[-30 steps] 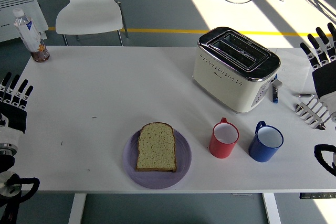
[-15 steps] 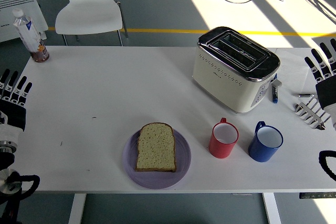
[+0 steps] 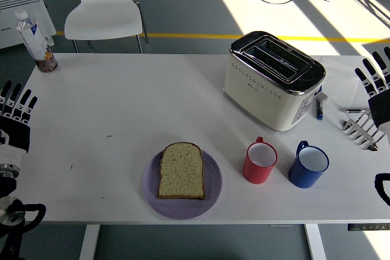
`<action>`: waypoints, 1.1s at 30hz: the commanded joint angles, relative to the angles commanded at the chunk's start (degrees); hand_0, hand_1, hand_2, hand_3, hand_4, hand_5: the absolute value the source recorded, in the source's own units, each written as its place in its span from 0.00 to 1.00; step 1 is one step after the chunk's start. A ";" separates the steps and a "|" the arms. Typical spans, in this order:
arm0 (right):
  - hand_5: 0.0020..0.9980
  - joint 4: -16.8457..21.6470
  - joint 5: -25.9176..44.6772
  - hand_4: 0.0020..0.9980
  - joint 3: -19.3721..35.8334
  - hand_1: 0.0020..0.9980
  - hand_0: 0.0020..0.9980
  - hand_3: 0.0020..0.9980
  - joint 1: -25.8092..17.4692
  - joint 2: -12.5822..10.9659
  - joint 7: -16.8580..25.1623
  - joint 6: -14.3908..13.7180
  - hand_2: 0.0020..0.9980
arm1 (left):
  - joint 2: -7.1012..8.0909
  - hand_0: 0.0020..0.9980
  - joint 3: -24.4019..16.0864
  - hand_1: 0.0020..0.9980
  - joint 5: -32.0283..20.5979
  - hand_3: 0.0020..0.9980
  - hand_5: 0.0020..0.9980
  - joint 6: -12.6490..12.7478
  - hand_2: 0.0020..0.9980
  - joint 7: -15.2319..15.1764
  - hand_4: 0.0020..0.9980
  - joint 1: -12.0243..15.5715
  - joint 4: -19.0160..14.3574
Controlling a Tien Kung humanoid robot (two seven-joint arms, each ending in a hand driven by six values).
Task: Push plate across desktop,pick up the break from the machine,place the break in the plate
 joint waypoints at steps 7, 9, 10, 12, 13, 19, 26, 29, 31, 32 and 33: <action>0.95 0.09 -0.26 0.51 1.27 0.82 0.85 0.85 -0.50 -0.14 -0.63 0.48 0.84 | -0.04 0.82 0.85 0.82 0.21 0.82 1.00 0.23 0.88 0.29 0.48 -0.83 0.39; 0.95 0.22 -0.22 0.51 1.34 0.82 0.85 0.85 -0.28 -0.26 -0.74 0.91 0.84 | 0.00 0.82 0.98 0.82 0.21 0.82 1.00 0.22 0.88 0.31 0.48 -0.86 0.47; 0.95 0.29 -0.33 0.51 1.32 0.82 0.85 0.85 -0.21 -0.29 -0.76 1.03 0.84 | 0.01 0.82 0.96 0.82 0.21 0.82 1.00 0.22 0.88 0.31 0.48 -0.82 0.47; 0.95 0.34 -0.43 0.51 1.35 0.82 0.85 0.85 -0.14 -0.25 -0.85 1.20 0.84 | 0.08 0.82 0.91 0.82 0.26 0.82 1.00 0.25 0.88 0.29 0.48 -0.77 0.47; 1.00 0.41 -0.62 0.52 1.37 0.82 0.86 0.85 -0.29 -0.28 -0.95 1.36 0.85 | 0.07 0.82 0.85 0.82 0.31 0.82 1.00 0.26 0.88 0.26 0.48 -0.80 0.43; 1.00 0.52 -0.77 0.53 1.54 0.82 0.86 0.85 -0.50 -0.25 -1.00 1.62 0.85 | -0.01 0.82 1.22 0.82 0.38 0.82 1.00 0.20 0.88 0.23 0.48 -1.06 0.49; 1.00 0.81 -0.36 0.53 2.29 0.83 0.87 0.85 -0.55 -0.28 -0.94 1.53 0.86 | 0.33 0.82 2.20 0.82 0.41 0.82 1.00 0.20 0.88 0.31 0.48 -1.79 0.66; 1.00 0.88 -0.29 0.53 2.30 0.83 0.87 0.85 -0.21 -0.31 -1.02 1.59 0.86 | 0.36 0.82 2.09 0.82 0.47 0.82 1.00 0.26 0.88 0.35 0.48 -2.17 0.70; 1.00 0.99 -0.31 0.53 2.17 0.83 0.87 0.85 -0.06 -0.31 -1.02 1.66 0.86 | 0.33 0.82 1.90 0.82 0.48 0.82 1.00 0.27 0.88 0.35 0.48 -2.31 0.74; 1.00 1.06 -0.33 0.53 2.05 0.83 0.87 0.85 0.04 -0.30 -1.01 1.71 0.86 | 0.31 0.82 1.75 0.82 0.48 0.82 1.00 0.27 0.88 0.34 0.48 -2.41 0.78; 1.00 1.07 -0.35 0.53 2.00 0.83 0.87 0.85 0.09 -0.29 -1.00 1.72 0.86 | 0.32 0.82 1.70 0.82 0.44 0.82 1.00 0.26 0.88 0.32 0.48 -2.50 0.78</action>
